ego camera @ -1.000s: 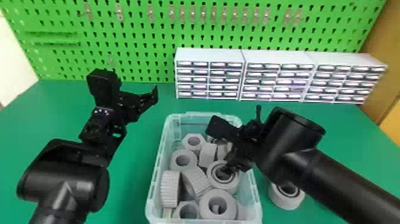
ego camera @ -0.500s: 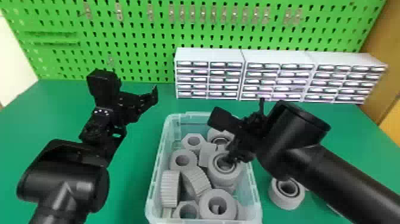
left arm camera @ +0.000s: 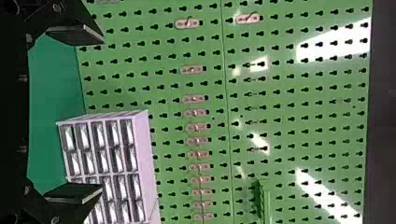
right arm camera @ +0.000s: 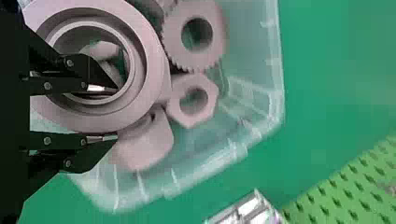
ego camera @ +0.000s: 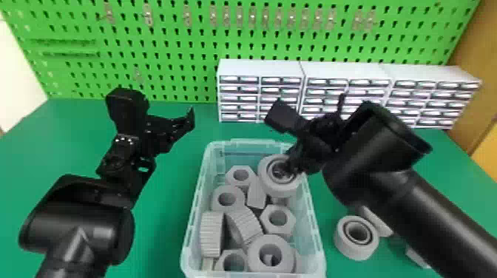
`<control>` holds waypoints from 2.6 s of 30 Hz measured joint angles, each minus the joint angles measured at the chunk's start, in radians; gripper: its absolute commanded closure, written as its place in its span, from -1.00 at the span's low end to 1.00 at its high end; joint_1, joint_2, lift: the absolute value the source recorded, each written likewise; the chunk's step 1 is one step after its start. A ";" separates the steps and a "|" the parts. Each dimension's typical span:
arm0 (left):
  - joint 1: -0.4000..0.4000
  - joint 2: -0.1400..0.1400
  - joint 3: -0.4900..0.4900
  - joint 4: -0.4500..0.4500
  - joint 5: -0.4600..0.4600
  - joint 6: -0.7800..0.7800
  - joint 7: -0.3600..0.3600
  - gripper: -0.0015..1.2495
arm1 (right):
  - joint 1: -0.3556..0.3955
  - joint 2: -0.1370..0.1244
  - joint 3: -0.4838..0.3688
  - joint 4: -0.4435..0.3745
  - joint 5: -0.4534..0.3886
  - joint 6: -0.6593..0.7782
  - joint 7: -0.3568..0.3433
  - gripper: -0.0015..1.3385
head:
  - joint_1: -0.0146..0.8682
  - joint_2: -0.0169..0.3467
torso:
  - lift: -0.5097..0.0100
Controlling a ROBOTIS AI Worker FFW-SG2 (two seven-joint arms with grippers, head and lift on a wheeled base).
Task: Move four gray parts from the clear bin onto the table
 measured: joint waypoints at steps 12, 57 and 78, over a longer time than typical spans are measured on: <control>0.008 0.000 0.015 -0.007 0.003 0.000 0.000 -0.73 | 0.107 0.024 -0.256 -0.120 0.178 0.049 0.000 0.62 | 0.57 -0.72 | 0.77; 0.013 -0.001 0.023 -0.020 0.003 0.000 0.000 -0.74 | 0.407 0.140 -0.978 -0.091 0.435 0.097 0.000 0.62 | 0.57 -0.72 | 0.77; 0.015 -0.002 0.018 -0.020 0.003 0.000 0.000 -0.74 | 0.345 0.128 -1.078 0.163 0.270 -0.113 -0.162 0.62 | 0.57 -0.72 | 0.77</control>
